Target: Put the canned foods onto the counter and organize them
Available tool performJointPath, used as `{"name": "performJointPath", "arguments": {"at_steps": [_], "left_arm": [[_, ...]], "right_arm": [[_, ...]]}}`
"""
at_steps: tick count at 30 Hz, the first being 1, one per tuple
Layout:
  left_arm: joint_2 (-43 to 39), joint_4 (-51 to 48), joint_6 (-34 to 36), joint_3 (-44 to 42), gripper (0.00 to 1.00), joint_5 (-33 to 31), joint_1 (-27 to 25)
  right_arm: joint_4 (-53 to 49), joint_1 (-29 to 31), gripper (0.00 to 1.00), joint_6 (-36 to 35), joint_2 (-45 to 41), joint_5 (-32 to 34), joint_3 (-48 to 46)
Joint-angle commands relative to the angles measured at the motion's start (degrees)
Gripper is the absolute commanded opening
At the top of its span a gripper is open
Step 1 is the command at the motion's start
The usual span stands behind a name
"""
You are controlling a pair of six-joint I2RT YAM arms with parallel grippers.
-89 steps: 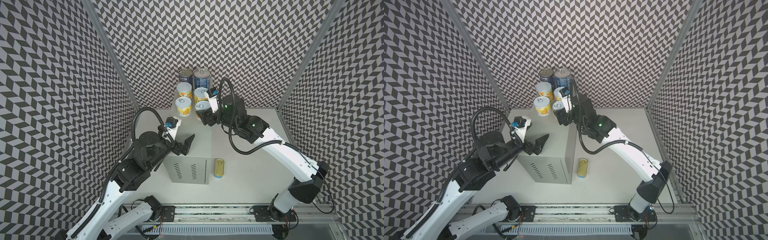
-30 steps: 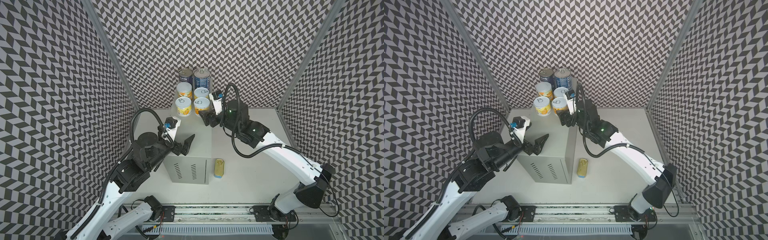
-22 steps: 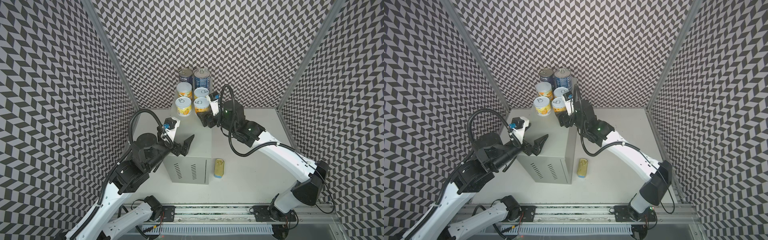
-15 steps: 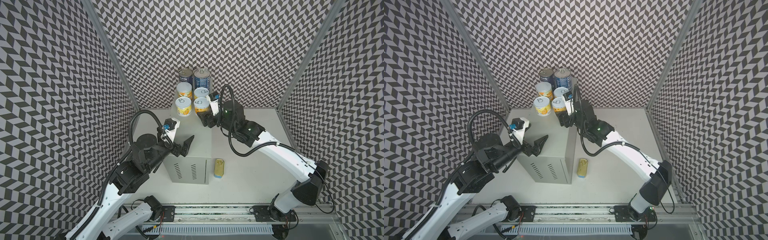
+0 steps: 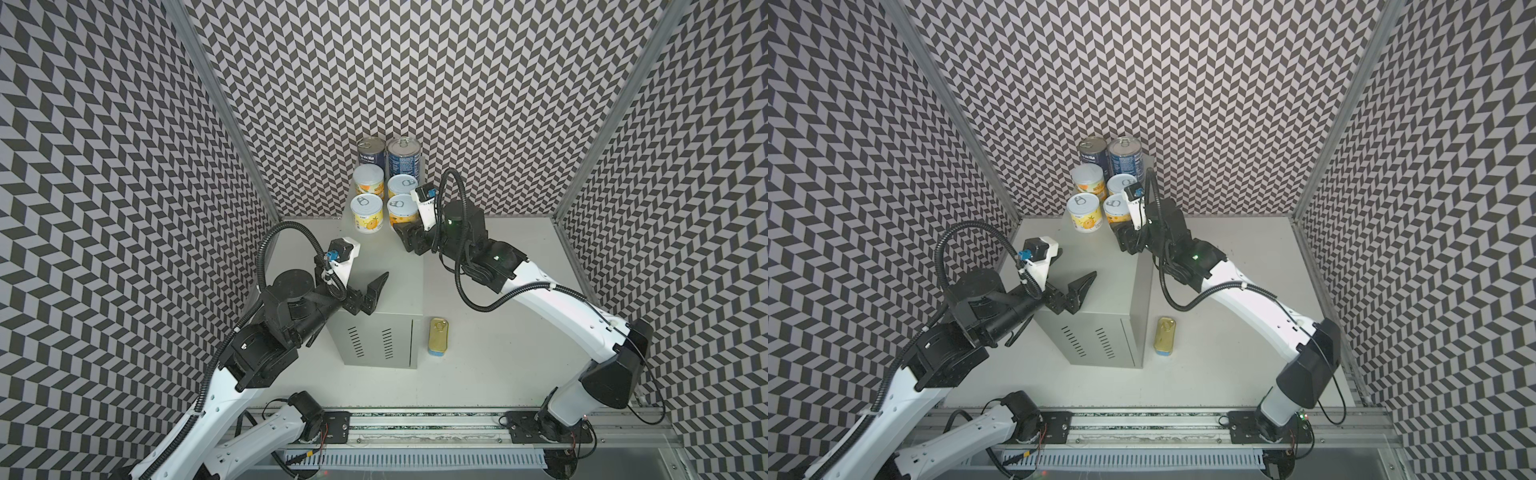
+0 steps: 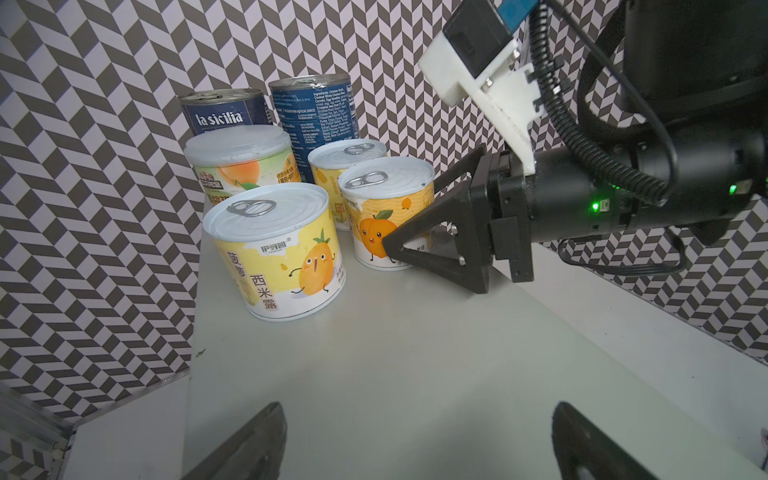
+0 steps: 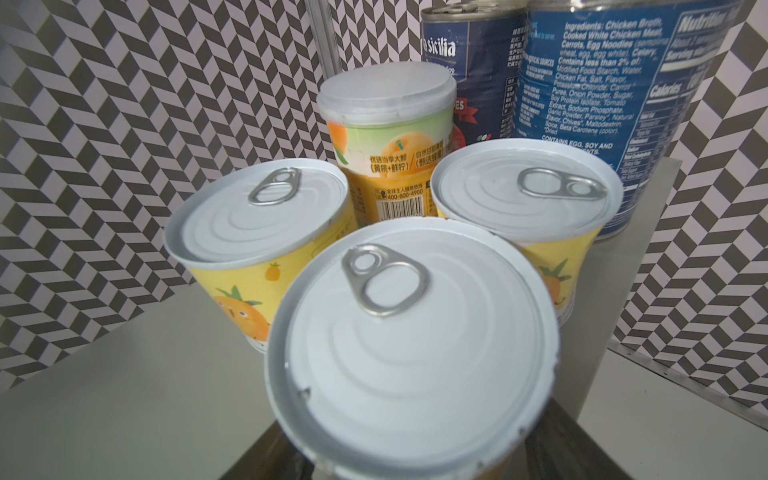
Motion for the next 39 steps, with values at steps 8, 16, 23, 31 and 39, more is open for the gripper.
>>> {"name": "performJointPath", "arguments": {"at_steps": [8,16,23,31,39], "left_arm": [[-0.94,1.21,0.73,-0.21,1.00,-1.03,-0.42],[-1.11,1.19,0.73,-0.30,1.00,-1.08,-0.51],[-0.99,1.19,0.74,-0.10,1.00,-1.12,-0.49],[-1.24,1.11,0.73,-0.21,1.00,-1.29,-0.56],[-1.20,1.11,0.73,-0.20,1.00,-1.30,-0.58]], "right_arm": [[3.72,-0.54,0.71,0.24,0.88,0.45,1.70],[3.98,-0.50,0.71,0.09,0.51,-0.50,1.33],[4.39,-0.49,0.71,0.09,-0.16,-0.95,0.65],[4.38,-0.50,0.70,0.20,-0.07,-1.74,0.65],[4.47,-0.32,0.70,0.43,-0.37,-2.27,0.38]]}}
